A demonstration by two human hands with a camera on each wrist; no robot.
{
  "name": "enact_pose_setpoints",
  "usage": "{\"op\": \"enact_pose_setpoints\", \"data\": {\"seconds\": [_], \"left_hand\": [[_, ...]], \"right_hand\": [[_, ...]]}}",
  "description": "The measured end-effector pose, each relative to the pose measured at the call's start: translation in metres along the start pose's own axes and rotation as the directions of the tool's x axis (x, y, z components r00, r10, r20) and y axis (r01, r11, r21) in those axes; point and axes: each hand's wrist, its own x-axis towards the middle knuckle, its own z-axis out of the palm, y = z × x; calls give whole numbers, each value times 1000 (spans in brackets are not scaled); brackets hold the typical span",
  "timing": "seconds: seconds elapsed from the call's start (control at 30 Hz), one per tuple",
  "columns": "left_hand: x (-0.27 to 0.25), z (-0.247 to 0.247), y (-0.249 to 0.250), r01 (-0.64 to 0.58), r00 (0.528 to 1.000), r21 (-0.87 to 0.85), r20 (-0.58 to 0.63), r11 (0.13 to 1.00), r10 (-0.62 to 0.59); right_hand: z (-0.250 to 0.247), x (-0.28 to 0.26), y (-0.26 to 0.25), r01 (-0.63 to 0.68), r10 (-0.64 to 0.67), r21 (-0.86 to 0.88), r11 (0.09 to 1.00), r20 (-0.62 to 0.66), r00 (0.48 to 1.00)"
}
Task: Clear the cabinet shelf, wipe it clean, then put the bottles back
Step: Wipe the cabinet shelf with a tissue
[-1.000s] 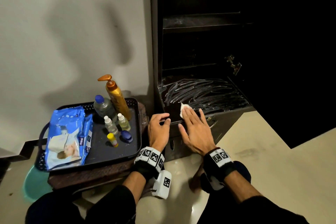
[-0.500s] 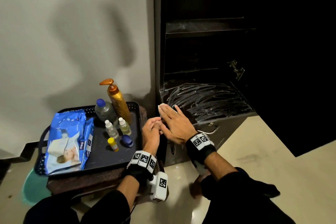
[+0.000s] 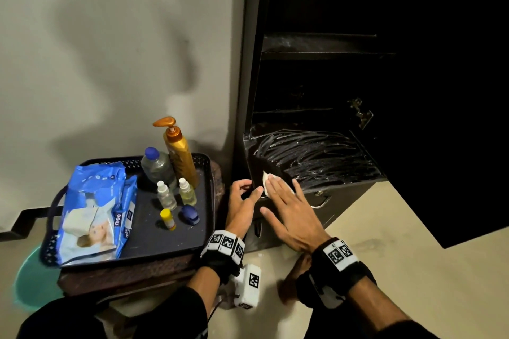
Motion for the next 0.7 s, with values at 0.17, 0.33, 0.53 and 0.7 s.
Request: {"op": "enact_pose_setpoints", "data": {"seconds": [0.17,0.33,0.53,0.7], "left_hand": [[0,0,-1,34,998,38,50,999,-35],[-3,4,5,7,996,155,85,988,-20],[-1,0,10,-17,995,279,104,960,-12],[-3,2,9,-27,995,259,102,965,0]], "right_hand": [[-13,37,4,75,-86,106,992,106,991],[-12,98,9,85,-96,80,993,152,984],[-13,116,15,-135,121,81,988,163,979],[-14,67,14,-140,132,52,989,129,983]]}}
